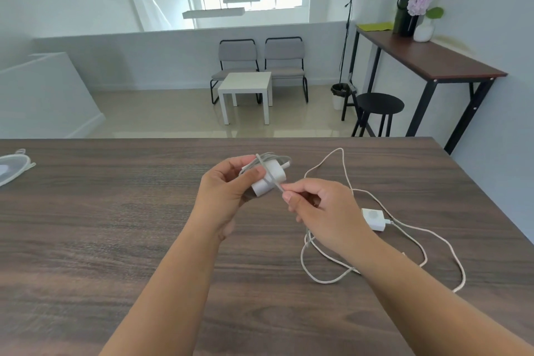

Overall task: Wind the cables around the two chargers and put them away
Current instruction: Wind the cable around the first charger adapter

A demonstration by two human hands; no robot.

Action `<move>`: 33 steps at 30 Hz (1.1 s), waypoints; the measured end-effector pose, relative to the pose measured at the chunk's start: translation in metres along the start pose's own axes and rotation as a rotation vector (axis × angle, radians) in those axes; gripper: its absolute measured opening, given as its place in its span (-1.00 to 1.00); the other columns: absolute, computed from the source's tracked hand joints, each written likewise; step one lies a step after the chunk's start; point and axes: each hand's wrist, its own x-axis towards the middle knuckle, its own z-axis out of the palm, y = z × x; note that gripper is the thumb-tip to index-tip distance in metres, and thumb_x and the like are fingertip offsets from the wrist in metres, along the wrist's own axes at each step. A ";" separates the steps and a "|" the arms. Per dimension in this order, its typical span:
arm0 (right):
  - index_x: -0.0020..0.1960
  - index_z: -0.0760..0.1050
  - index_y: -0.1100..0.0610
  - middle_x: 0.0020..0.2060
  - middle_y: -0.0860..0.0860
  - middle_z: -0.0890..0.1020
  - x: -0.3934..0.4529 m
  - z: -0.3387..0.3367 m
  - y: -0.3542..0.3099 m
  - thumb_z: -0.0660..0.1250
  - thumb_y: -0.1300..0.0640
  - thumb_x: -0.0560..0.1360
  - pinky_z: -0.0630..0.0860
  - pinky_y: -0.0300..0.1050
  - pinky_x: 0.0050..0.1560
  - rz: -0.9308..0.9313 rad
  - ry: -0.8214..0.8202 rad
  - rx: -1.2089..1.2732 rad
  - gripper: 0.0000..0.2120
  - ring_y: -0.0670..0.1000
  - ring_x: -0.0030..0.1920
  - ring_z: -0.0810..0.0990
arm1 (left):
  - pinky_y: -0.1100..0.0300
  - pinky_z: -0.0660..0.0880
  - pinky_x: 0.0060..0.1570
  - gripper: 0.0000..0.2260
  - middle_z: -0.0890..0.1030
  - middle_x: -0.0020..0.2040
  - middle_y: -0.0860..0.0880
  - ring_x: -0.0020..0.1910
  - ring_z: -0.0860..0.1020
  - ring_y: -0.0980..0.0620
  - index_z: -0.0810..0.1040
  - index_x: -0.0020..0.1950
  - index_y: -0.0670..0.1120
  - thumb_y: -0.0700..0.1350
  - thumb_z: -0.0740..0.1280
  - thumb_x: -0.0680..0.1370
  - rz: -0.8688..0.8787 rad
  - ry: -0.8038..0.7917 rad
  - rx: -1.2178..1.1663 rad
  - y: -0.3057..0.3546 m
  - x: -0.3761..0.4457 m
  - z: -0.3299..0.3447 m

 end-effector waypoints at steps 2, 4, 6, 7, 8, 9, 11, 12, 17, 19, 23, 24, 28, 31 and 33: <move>-0.12 0.67 -0.08 -0.39 -0.04 0.64 -0.003 0.002 0.005 0.41 0.14 0.49 0.56 -0.11 -0.27 0.014 -0.019 0.080 -0.87 -0.10 -0.41 0.55 | 0.16 0.63 -0.17 -0.70 0.72 -0.08 -0.09 -0.14 0.67 0.00 0.63 0.04 -0.15 -0.18 0.47 0.32 -0.020 -0.029 -0.091 0.001 0.000 -0.002; -0.12 0.68 -0.05 -0.42 -0.05 0.62 -0.003 0.002 0.008 0.42 0.16 0.49 0.53 -0.19 -0.34 0.021 -0.057 0.134 -0.88 -0.11 -0.42 0.53 | 0.17 0.63 -0.15 -0.68 0.71 -0.04 -0.09 -0.10 0.67 0.00 0.62 0.08 -0.16 -0.19 0.46 0.34 -0.027 -0.063 -0.144 0.000 0.001 -0.005; -0.12 0.70 0.00 -0.46 -0.03 0.59 0.000 0.000 0.011 0.44 0.15 0.47 0.46 -0.27 -0.42 0.058 -0.111 0.233 -0.92 -0.10 -0.46 0.49 | 0.17 0.62 -0.12 -0.64 0.70 0.03 -0.11 -0.04 0.66 -0.03 0.60 0.15 -0.18 -0.17 0.47 0.37 -0.045 -0.105 -0.179 -0.002 0.001 -0.006; -0.14 0.70 0.02 -0.48 0.00 0.56 0.002 -0.001 0.012 0.46 0.10 0.44 0.43 -0.27 -0.46 0.090 -0.143 0.267 -0.95 -0.08 -0.50 0.46 | 0.18 0.62 -0.11 -0.59 0.69 0.07 -0.13 -0.02 0.66 -0.04 0.59 0.19 -0.19 -0.14 0.51 0.36 -0.049 -0.139 -0.201 -0.003 0.001 -0.007; -0.16 0.70 0.04 -0.50 0.03 0.53 0.004 -0.004 0.014 0.47 0.03 0.40 0.39 -0.26 -0.50 0.114 -0.171 0.274 -0.91 -0.07 -0.53 0.43 | 0.18 0.62 -0.10 -0.52 0.68 0.10 -0.15 0.00 0.66 -0.06 0.58 0.22 -0.20 -0.10 0.56 0.34 -0.055 -0.183 -0.225 -0.004 0.001 -0.007; -0.16 0.70 0.05 -0.53 0.04 0.50 0.007 -0.006 0.016 0.47 -0.03 0.37 0.37 -0.24 -0.51 0.137 -0.198 0.261 -0.84 -0.06 -0.57 0.41 | 0.18 0.61 -0.10 -0.44 0.67 0.12 -0.16 0.01 0.66 -0.06 0.58 0.23 -0.20 -0.06 0.61 0.29 -0.059 -0.226 -0.239 -0.004 0.001 -0.007; -0.12 0.70 0.06 -0.56 0.02 0.45 0.013 -0.012 0.019 0.47 -0.08 0.34 0.36 -0.21 -0.47 0.153 -0.257 0.236 -0.77 -0.05 -0.59 0.38 | 0.18 0.61 -0.09 -0.37 0.67 0.11 -0.16 0.01 0.67 -0.05 0.60 0.20 -0.18 0.00 0.65 0.21 -0.064 -0.287 -0.241 -0.006 0.001 -0.008; -0.09 0.70 0.06 -0.57 0.01 0.43 0.017 -0.014 0.020 0.46 -0.08 0.34 0.37 -0.20 -0.43 0.149 -0.297 0.224 -0.75 -0.06 -0.59 0.37 | 0.18 0.61 -0.09 -0.38 0.68 0.10 -0.15 0.00 0.67 -0.04 0.62 0.18 -0.17 0.02 0.66 0.19 -0.069 -0.305 -0.234 -0.006 0.001 -0.008; -0.30 0.66 -0.08 -0.57 -0.05 0.35 0.036 -0.020 0.015 0.48 0.09 0.43 0.25 -0.23 -0.48 0.083 -0.404 0.060 -0.85 -0.08 -0.54 0.27 | 0.16 0.62 -0.12 -0.52 0.70 0.04 -0.14 -0.05 0.68 -0.04 0.68 0.09 -0.15 -0.05 0.65 0.23 -0.079 -0.360 -0.165 -0.005 -0.003 -0.006; -0.40 0.59 -0.08 -0.55 -0.12 0.35 0.047 -0.024 0.013 0.49 0.13 0.43 0.22 -0.26 -0.44 -0.004 -0.375 -0.186 -0.74 -0.15 -0.51 0.26 | 0.16 0.63 -0.15 -0.73 0.71 -0.03 -0.13 -0.10 0.68 -0.04 0.72 -0.03 -0.10 -0.19 0.59 0.29 -0.071 -0.329 -0.013 -0.002 -0.004 -0.006; -0.19 0.65 -0.03 -0.42 -0.21 0.53 0.062 -0.033 0.000 0.45 0.00 0.44 0.34 -0.43 -0.34 -0.121 -0.324 -0.539 -0.93 -0.31 -0.36 0.48 | 0.17 0.52 -0.20 -0.74 0.72 -0.19 -0.10 -0.25 0.60 0.05 0.73 -0.07 -0.04 -0.23 0.60 0.28 -0.030 -0.334 0.483 0.003 -0.008 -0.001; -0.17 0.65 -0.04 -0.38 -0.22 0.54 0.064 -0.036 -0.002 0.45 -0.04 0.44 0.33 -0.43 -0.32 -0.126 -0.305 -0.562 -0.91 -0.30 -0.32 0.49 | 0.22 0.47 -0.25 -0.74 0.70 -0.30 -0.02 -0.35 0.55 0.12 0.72 -0.05 -0.02 -0.21 0.61 0.30 -0.027 -0.325 0.579 0.003 -0.010 0.001; -0.10 0.66 -0.03 -0.34 -0.23 0.57 0.062 -0.035 -0.011 0.40 -0.02 0.49 0.46 -0.26 -0.20 -0.152 -0.259 -0.596 -0.90 -0.24 -0.25 0.54 | 0.20 0.48 -0.36 -0.75 0.61 -0.42 0.19 -0.47 0.49 0.19 0.69 -0.08 0.06 -0.11 0.62 0.30 0.029 -0.214 0.718 -0.004 -0.006 0.002; -0.10 0.65 0.01 -0.29 -0.18 0.61 0.052 -0.026 -0.014 0.34 0.03 0.52 0.50 -0.17 -0.12 -0.194 -0.230 -0.629 -0.88 -0.15 -0.20 0.56 | -0.10 0.60 -0.11 -0.69 0.64 -0.13 0.07 -0.23 0.61 0.00 0.57 -0.17 0.08 -0.02 0.63 0.21 0.111 -0.081 0.759 -0.011 0.003 -0.002; -0.08 0.64 0.03 -0.23 -0.13 0.65 0.046 -0.023 -0.015 0.31 0.06 0.54 0.50 -0.15 -0.07 -0.207 -0.212 -0.624 -0.86 -0.12 -0.17 0.57 | -0.13 0.61 -0.09 -0.65 0.62 -0.09 0.05 -0.16 0.63 -0.08 0.50 -0.19 0.08 0.04 0.61 0.19 0.129 -0.021 0.764 -0.013 0.005 -0.003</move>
